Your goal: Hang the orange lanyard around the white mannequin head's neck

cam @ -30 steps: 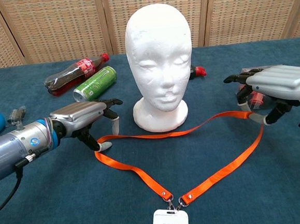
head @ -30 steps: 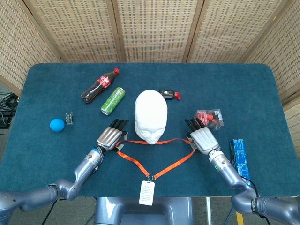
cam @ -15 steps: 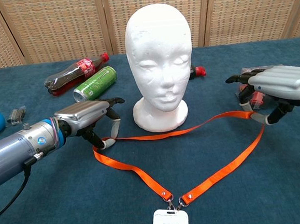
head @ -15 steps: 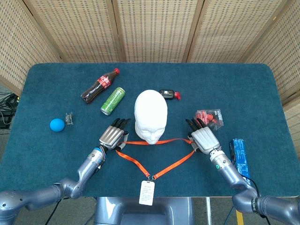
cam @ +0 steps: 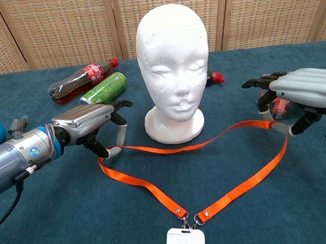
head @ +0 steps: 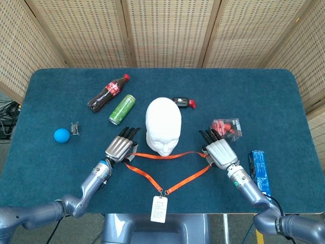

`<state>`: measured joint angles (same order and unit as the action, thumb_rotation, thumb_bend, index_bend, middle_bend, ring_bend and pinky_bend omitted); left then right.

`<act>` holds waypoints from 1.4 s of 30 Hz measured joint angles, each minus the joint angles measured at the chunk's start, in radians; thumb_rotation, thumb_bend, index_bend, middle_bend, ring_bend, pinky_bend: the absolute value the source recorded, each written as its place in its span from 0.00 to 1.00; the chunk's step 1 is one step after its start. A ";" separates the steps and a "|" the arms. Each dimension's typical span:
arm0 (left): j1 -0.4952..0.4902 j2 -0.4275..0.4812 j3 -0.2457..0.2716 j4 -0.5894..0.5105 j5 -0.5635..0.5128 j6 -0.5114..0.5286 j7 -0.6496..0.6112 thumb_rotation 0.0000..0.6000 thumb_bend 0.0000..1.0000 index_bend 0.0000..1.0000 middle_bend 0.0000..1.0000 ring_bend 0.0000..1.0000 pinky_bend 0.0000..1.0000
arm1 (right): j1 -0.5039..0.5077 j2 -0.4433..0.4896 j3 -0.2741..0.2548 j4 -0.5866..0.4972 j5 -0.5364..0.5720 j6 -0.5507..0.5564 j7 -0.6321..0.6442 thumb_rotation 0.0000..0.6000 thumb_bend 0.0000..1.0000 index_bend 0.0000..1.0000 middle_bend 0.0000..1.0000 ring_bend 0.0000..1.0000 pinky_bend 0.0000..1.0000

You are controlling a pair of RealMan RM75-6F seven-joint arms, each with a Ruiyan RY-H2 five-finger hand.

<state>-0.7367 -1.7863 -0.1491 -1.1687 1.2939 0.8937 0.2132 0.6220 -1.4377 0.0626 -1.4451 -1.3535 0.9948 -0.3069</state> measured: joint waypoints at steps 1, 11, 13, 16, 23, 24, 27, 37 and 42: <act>0.003 0.007 0.005 -0.007 0.009 0.008 -0.001 1.00 0.43 0.65 0.00 0.00 0.00 | -0.003 0.007 -0.004 -0.013 -0.008 0.007 -0.002 1.00 0.69 0.67 0.00 0.00 0.00; 0.057 0.097 0.100 -0.073 0.210 0.187 -0.069 1.00 0.43 0.67 0.00 0.00 0.00 | -0.042 0.058 -0.045 -0.082 -0.134 0.103 0.041 1.00 0.69 0.67 0.00 0.00 0.00; 0.069 0.115 0.118 -0.079 0.256 0.236 -0.095 1.00 0.43 0.67 0.00 0.00 0.00 | -0.050 0.066 -0.054 -0.085 -0.177 0.133 0.069 1.00 0.69 0.68 0.00 0.00 0.00; 0.085 0.149 0.140 -0.093 0.325 0.315 -0.135 1.00 0.43 0.67 0.00 0.00 0.00 | -0.059 0.079 -0.061 -0.093 -0.234 0.186 0.118 1.00 0.68 0.68 0.00 0.00 0.00; 0.108 0.256 0.119 -0.202 0.381 0.459 -0.219 1.00 0.43 0.68 0.00 0.00 0.00 | -0.070 0.124 -0.033 -0.185 -0.311 0.307 0.260 1.00 0.69 0.68 0.00 0.00 0.00; 0.108 0.272 0.108 -0.223 0.380 0.469 -0.227 1.00 0.43 0.68 0.00 0.00 0.00 | -0.071 0.135 -0.024 -0.211 -0.312 0.317 0.273 1.00 0.69 0.68 0.00 0.00 0.00; 0.108 0.323 0.072 -0.302 0.366 0.478 -0.248 1.00 0.43 0.68 0.00 0.00 0.00 | -0.070 0.174 0.014 -0.306 -0.303 0.336 0.300 1.00 0.69 0.68 0.00 0.00 0.00; 0.085 0.466 -0.039 -0.519 0.203 0.389 -0.299 1.00 0.43 0.68 0.00 0.00 0.00 | -0.056 0.254 0.142 -0.474 -0.164 0.336 0.353 1.00 0.69 0.68 0.00 0.00 0.00; 0.061 0.497 -0.084 -0.561 0.132 0.337 -0.232 1.00 0.43 0.68 0.00 0.00 0.00 | -0.038 0.261 0.190 -0.503 -0.079 0.305 0.357 1.00 0.69 0.68 0.00 0.00 0.00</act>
<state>-0.6760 -1.2892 -0.2329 -1.7301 1.4258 1.2306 -0.0185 0.5839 -1.1769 0.2530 -1.9476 -1.4325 1.3000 0.0505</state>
